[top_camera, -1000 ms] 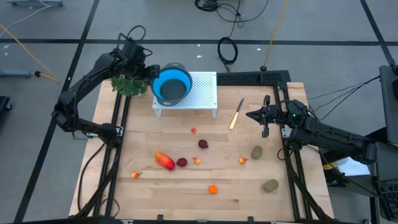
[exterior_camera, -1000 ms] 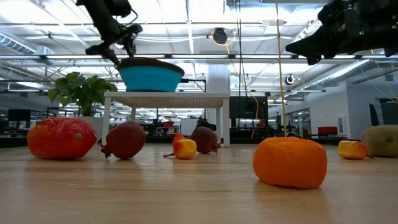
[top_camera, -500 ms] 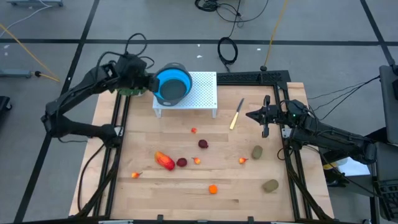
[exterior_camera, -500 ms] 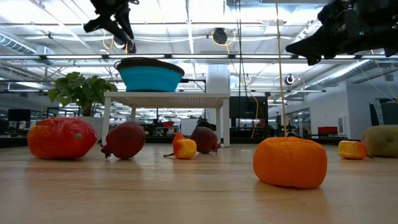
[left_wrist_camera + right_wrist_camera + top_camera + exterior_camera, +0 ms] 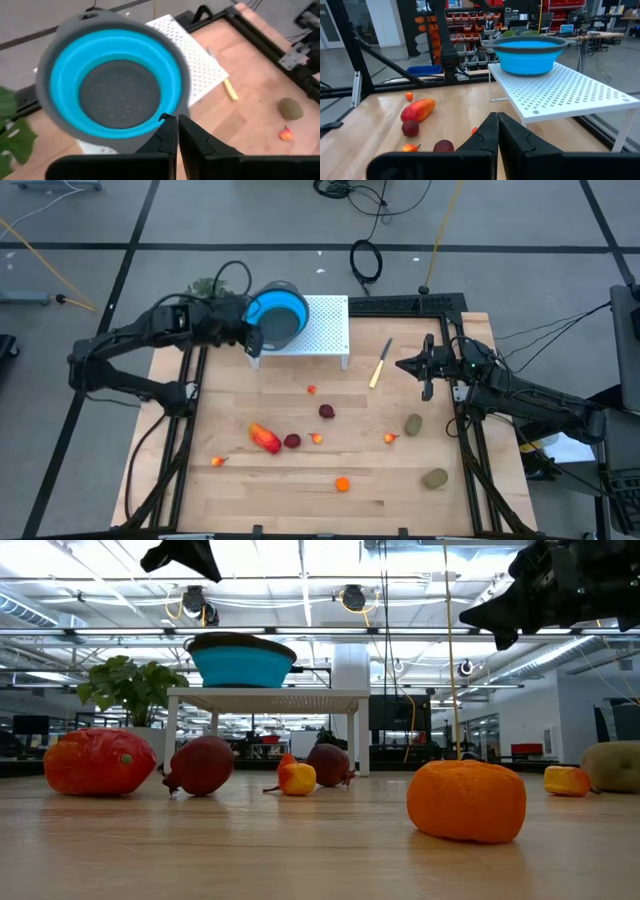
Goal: Pick & Place Fruit
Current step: Put the mango into the strainer bowl on the shelf
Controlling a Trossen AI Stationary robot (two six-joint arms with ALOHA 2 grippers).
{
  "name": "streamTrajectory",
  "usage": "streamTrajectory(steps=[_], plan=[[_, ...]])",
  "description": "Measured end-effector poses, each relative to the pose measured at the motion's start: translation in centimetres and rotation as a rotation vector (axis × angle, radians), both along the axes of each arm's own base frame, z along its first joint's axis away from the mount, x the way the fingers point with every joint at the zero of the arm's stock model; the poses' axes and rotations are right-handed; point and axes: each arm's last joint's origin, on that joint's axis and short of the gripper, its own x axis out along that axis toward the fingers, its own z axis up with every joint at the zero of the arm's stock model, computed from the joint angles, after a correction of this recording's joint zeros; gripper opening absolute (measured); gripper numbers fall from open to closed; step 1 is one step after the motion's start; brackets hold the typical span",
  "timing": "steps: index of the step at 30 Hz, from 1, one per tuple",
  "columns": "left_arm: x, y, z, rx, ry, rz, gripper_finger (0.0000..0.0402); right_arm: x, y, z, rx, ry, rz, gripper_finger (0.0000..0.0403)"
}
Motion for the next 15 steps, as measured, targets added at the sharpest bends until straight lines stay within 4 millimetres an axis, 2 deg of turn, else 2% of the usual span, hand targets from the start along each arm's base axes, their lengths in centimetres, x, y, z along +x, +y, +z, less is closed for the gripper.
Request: streamTrajectory(steps=[9,11,15], plan=[[2.2,-3.2,-2.8,0.01,-0.067,-0.198,0.0003,0.0,0.0,-0.1,-0.02,0.011,0.001,0.0],[2.6,-4.3,-3.8,-0.011,-0.049,-0.272,0.0002,0.0,0.0,-0.1,-0.021,0.011,0.001,0.0],[3.0,-7.0,-4.5,0.007,-0.062,-0.452,0.0004,0.0,0.0,-0.1,-0.021,0.012,0.001,0.0]])
